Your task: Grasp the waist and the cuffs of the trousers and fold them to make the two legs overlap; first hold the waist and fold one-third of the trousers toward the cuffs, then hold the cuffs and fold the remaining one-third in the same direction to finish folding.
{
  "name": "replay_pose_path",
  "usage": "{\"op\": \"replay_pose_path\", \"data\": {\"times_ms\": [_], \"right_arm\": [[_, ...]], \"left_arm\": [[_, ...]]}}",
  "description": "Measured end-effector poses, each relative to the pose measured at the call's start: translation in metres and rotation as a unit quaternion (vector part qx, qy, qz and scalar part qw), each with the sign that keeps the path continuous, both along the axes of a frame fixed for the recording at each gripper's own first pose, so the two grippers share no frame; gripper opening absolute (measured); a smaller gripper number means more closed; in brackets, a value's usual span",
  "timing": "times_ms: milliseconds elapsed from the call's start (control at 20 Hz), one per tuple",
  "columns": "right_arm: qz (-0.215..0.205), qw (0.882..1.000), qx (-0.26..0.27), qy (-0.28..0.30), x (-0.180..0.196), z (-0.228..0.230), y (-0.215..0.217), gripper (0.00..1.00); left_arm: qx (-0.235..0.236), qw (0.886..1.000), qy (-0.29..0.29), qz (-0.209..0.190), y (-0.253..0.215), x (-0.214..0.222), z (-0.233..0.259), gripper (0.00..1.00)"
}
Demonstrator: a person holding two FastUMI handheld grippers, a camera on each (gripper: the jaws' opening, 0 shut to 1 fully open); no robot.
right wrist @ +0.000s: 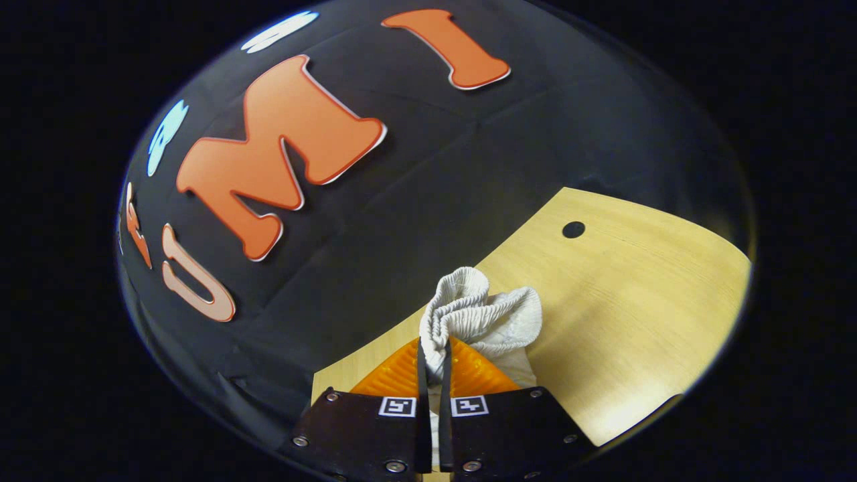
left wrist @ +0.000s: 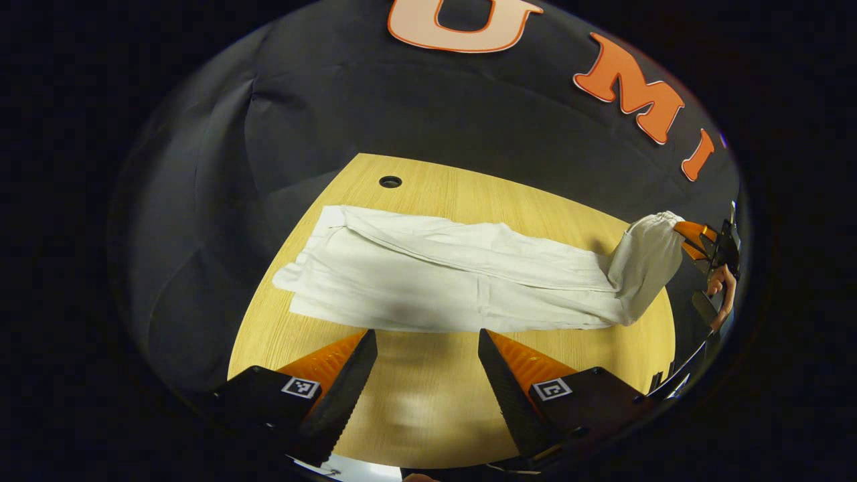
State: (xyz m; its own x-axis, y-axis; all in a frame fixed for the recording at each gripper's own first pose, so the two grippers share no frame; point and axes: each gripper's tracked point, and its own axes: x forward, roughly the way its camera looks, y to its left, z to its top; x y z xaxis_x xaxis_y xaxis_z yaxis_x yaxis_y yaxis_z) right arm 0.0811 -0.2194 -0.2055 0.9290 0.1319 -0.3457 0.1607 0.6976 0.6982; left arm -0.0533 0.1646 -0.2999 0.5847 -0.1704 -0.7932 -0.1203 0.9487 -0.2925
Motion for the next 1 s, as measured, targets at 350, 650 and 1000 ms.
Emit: {"op": "replay_pose_path", "data": {"times_ms": [350, 650, 1000], "right_arm": [[0.067, 0.997, -0.028, 0.004, -0.006, 0.004, -0.005, 0.05], [0.127, 0.987, -0.087, 0.043, -0.011, 0.003, -0.008, 0.05], [0.292, 0.927, -0.222, 0.076, -0.007, 0.022, -0.036, 0.24]], "left_arm": [[-0.017, 0.999, 0.014, 0.027, 0.052, -0.015, -0.025, 1.00], [-0.021, 0.999, 0.028, 0.035, 0.083, -0.026, -0.044, 1.00], [-0.071, 0.995, 0.051, 0.039, 0.081, -0.024, -0.068, 0.96]]}}
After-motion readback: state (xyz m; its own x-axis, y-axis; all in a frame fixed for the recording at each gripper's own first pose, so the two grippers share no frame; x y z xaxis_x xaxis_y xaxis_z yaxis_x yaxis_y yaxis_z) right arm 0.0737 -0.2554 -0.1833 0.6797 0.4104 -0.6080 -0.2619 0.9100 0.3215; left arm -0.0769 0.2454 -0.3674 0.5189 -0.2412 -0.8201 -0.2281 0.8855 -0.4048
